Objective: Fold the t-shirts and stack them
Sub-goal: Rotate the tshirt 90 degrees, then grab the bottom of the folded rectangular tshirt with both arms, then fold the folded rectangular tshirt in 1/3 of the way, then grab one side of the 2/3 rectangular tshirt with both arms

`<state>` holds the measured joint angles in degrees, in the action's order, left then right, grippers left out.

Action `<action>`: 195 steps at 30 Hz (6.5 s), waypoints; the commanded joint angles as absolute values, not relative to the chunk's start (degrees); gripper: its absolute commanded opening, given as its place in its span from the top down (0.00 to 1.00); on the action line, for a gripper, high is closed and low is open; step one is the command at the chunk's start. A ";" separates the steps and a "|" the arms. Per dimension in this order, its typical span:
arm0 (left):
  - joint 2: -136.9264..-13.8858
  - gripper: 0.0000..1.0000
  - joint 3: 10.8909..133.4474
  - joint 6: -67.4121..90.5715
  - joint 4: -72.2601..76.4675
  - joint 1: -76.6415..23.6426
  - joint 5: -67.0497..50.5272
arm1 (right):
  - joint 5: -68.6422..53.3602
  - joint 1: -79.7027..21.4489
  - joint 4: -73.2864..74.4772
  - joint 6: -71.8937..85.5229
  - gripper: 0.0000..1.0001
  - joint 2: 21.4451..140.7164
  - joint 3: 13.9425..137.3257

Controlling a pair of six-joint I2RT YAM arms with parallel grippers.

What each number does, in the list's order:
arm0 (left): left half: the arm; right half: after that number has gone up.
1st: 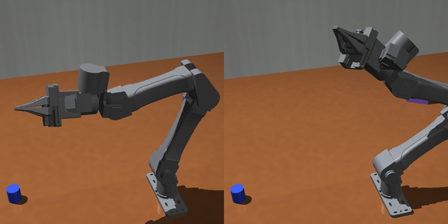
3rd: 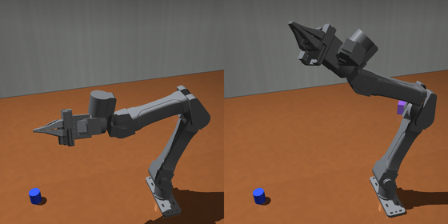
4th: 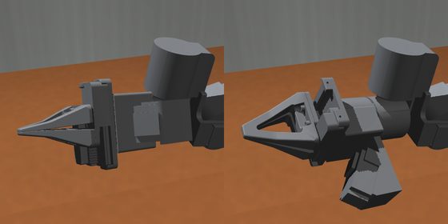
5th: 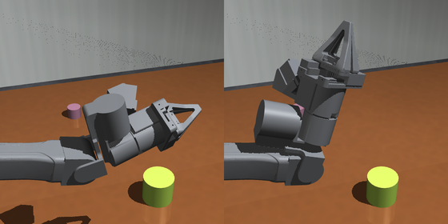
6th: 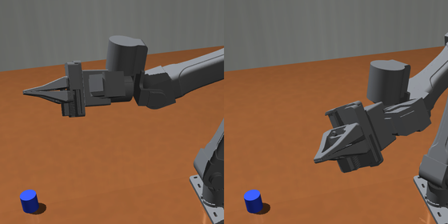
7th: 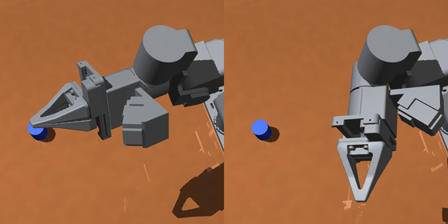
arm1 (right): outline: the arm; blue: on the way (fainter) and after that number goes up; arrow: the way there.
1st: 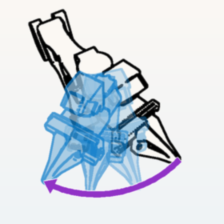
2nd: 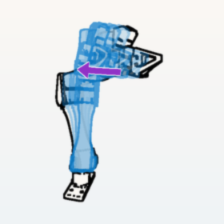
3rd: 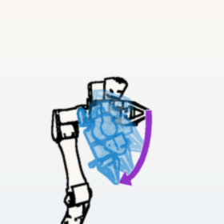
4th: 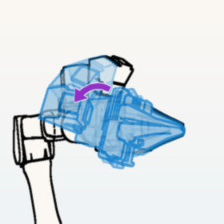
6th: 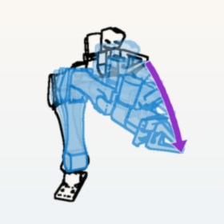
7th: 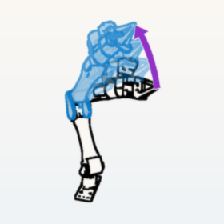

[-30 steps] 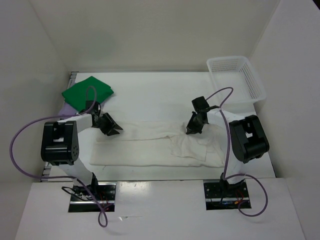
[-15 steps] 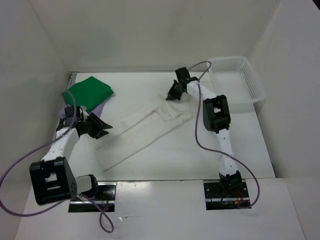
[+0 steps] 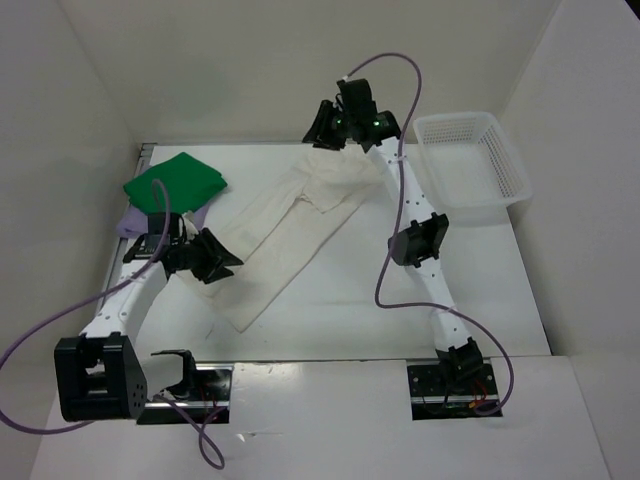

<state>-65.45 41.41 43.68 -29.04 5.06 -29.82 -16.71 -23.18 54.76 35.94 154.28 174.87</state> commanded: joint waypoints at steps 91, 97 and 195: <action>-87.89 0.64 42.80 46.58 -44.48 -15.56 -11.43 | -16.70 -56.07 3.34 70.40 0.55 75.32 23.03; -85.00 0.96 42.80 45.44 -44.47 -15.56 -13.09 | -15.47 -56.07 5.69 69.79 0.85 75.85 25.40; -94.56 0.44 50.71 47.99 -17.75 -9.32 -21.97 | -22.15 -18.64 18.20 42.36 1.00 84.48 52.33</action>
<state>-93.60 48.75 49.60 -18.87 -9.41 -21.06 -21.91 -19.86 19.68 40.66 88.16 58.81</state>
